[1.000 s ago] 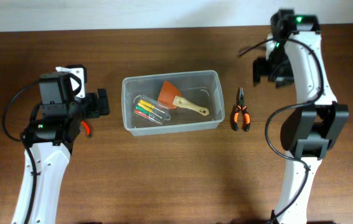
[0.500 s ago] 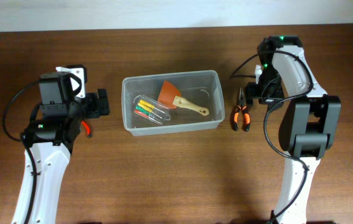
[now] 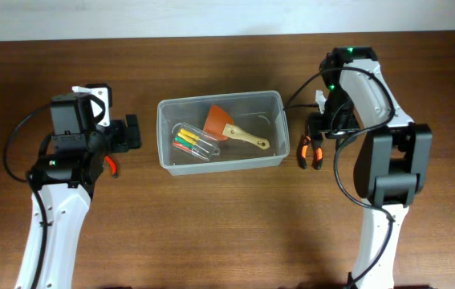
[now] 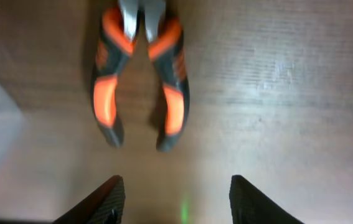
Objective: Pack container
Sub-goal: 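Move the right gripper over the orange-black pliers and grasp them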
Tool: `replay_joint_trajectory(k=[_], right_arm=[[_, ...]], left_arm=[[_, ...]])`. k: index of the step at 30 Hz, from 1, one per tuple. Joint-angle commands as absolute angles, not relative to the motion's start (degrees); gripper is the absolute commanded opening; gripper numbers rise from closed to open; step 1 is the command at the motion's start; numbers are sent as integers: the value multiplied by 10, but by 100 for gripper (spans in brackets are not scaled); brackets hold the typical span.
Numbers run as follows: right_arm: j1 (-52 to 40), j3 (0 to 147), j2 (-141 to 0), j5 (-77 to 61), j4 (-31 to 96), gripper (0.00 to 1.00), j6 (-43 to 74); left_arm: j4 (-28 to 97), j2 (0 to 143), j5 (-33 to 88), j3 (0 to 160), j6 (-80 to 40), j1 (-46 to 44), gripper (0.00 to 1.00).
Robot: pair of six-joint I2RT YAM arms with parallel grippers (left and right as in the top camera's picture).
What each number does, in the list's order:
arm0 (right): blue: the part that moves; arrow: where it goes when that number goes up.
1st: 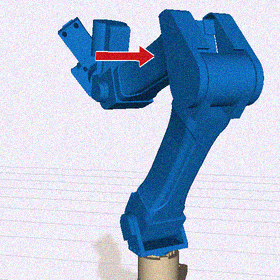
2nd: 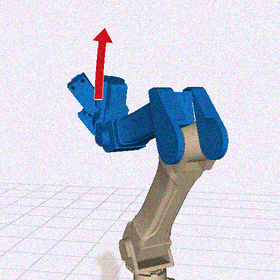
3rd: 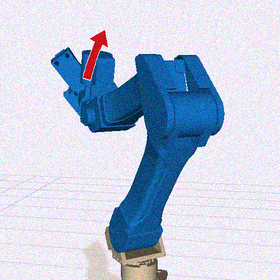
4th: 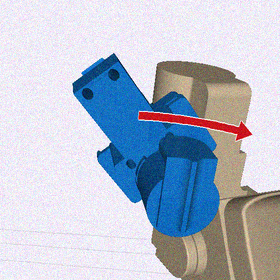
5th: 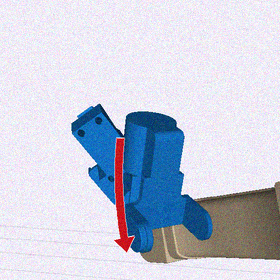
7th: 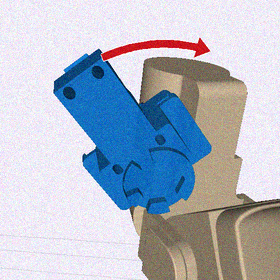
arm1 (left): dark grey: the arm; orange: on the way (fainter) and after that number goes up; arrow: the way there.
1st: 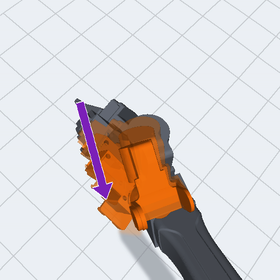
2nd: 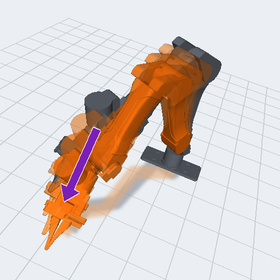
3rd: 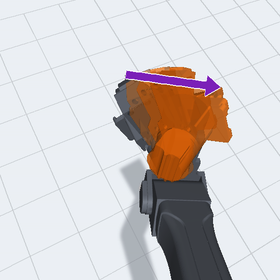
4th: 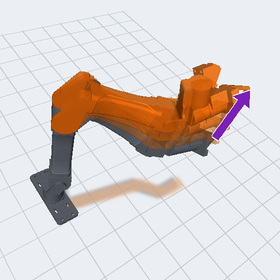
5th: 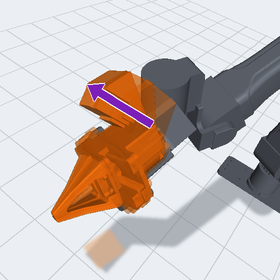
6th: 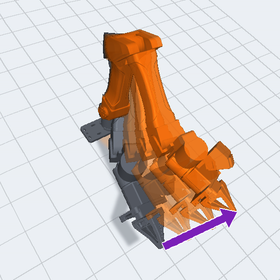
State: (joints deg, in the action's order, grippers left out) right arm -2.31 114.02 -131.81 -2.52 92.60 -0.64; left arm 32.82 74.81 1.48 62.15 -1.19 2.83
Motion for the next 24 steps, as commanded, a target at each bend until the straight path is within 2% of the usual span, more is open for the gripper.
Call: replay_joint_trajectory(k=[1, 8, 12, 17, 20, 24], right_arm=[[-22, 1140, -1230, -19, 948, 55, -34], [-22, 1118, -1126, -26, 927, 55, -34], [-22, 1038, -1102, -30, 842, 56, -34], [-10, 934, -1102, -57, 698, 63, -34], [-5, 899, -1102, -63, 653, 69, -34], [-3, 870, -1102, -62, 613, 70, -31]], left_arm=[[327, 752, 11, 631, -17, 32, 99], [327, 752, 11, 631, -17, 32, 99], [327, 752, 11, 631, -17, 32, 99], [327, 752, 11, 631, -17, 32, 99], [327, 752, 11, 631, -17, 32, 99], [327, 752, 11, 631, -17, 32, 99]])
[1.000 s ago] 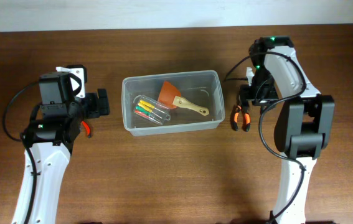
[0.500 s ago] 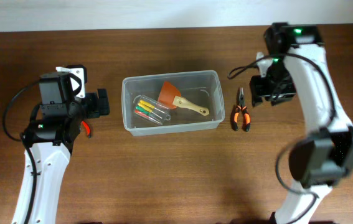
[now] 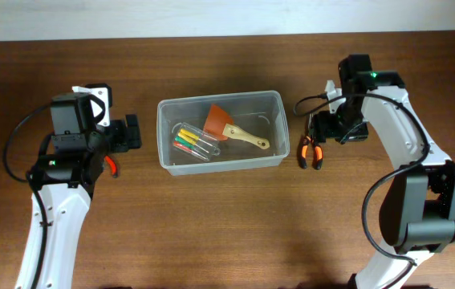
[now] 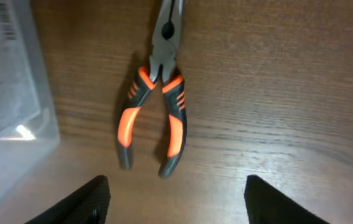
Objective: Pack container
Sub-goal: 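Move the right gripper over the orange-black pliers and grasp them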
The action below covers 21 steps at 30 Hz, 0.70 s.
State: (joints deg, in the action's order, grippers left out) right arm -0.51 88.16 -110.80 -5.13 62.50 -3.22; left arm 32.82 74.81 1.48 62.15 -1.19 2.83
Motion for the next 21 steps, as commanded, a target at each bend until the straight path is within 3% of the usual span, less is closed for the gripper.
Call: replay_joint_trajectory(k=[1, 21], right_arm=[[-3, 865, -1102, -62, 605, 70, -30], [-3, 786, -1124, -38, 527, 68, -8]], left_arm=[[327, 752, 11, 631, -17, 32, 99], [327, 752, 11, 631, -17, 32, 99]])
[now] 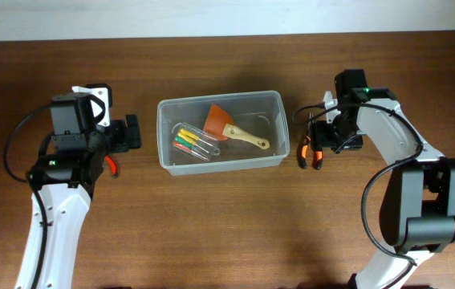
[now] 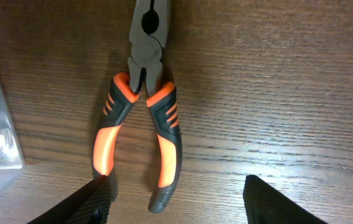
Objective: Pack container
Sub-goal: 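Move the right gripper over the orange-black pliers and grasp them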
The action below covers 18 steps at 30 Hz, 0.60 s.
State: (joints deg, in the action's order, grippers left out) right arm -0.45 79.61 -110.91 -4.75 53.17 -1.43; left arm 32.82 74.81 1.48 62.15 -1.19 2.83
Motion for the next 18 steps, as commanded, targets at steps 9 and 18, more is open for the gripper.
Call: replay_joint_trajectory(k=[9, 18], right_arm=[[-3, 785, -1157, -37, 498, 61, 5], [-3, 785, -1185, -36, 494, 53, 5]], left_arm=[[327, 752, 11, 631, -17, 32, 99], [327, 752, 11, 631, -17, 32, 99]])
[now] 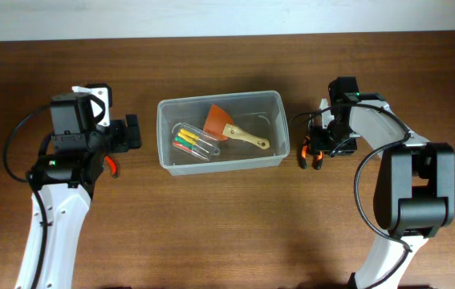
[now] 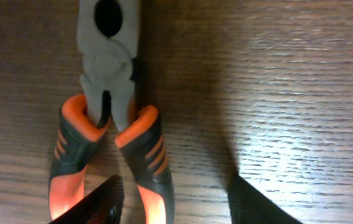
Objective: Pack container
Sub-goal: 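Move the right gripper over the orange-black pliers and grasp them, then carry the pliers into the box and release with the right gripper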
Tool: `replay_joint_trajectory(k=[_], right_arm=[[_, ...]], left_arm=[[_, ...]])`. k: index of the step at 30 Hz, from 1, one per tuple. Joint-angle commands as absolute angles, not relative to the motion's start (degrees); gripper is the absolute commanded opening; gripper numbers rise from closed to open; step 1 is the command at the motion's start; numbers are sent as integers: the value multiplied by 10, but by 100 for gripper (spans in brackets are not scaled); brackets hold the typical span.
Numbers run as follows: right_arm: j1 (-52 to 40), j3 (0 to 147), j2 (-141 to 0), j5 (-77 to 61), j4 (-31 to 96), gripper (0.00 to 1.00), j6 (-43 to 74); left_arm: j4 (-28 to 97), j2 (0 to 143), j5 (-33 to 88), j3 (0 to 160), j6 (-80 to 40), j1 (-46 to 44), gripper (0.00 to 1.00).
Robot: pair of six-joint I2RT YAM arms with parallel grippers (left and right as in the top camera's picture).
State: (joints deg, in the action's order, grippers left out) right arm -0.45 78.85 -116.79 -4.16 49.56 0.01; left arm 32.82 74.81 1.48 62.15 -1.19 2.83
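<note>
A clear plastic container [image 1: 169,136] stands at the table's middle and holds an orange scraper [image 1: 225,124] with a wooden handle and a pack of coloured tools [image 1: 193,141]. Orange-and-black pliers [image 1: 308,153] lie on the wood just right of it. In the right wrist view the pliers [image 2: 109,112] fill the left half, steel nose pointing up. My right gripper [image 2: 173,190] is open low over them. Its left finger [image 2: 101,202] sits between the two handles, and the right handle lies between the fingers. My left gripper [image 1: 128,132] hovers left of the container; its jaw state does not show.
A small red object [image 1: 111,166] lies on the table beside the left arm. The container's right wall [image 1: 284,132] is close to the pliers. Bare wood lies right of the pliers in the right wrist view.
My right gripper has come nearer to the pliers, which now look larger. Its open fingers now straddle the right handle. The left arm and the container have not moved.
My right gripper first hung open close over the pliers' handles. Then it was farther off with the whole tool in view beside the container. It was closer again after that, and now straddles one handle. The pliers stayed on the table and the left arm stayed still.
</note>
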Motion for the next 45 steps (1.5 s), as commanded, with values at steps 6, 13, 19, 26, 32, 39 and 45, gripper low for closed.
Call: replay_joint_trajectory(k=[6, 13, 19, 26, 32, 39, 45], right_arm=[[-3, 785, -1186, -36, 492, 38, 5], [-3, 785, -1186, -27, 493, 31, 5], [-3, 785, -1186, -27, 494, 23, 5], [-3, 785, -1186, -27, 503, 7, 5], [-3, 786, -1186, -27, 509, 4, 5], [-3, 824, -1166, 16, 553, 4, 10], [-4, 919, -1124, 37, 630, 4, 9]], left_arm=[[327, 752, 11, 631, -17, 32, 99], [327, 752, 11, 631, -17, 32, 99], [327, 752, 11, 631, -17, 32, 99], [327, 752, 11, 631, -17, 32, 99], [327, 752, 11, 631, -17, 32, 99], [327, 752, 11, 631, -17, 32, 99], [327, 752, 11, 631, -17, 32, 99]])
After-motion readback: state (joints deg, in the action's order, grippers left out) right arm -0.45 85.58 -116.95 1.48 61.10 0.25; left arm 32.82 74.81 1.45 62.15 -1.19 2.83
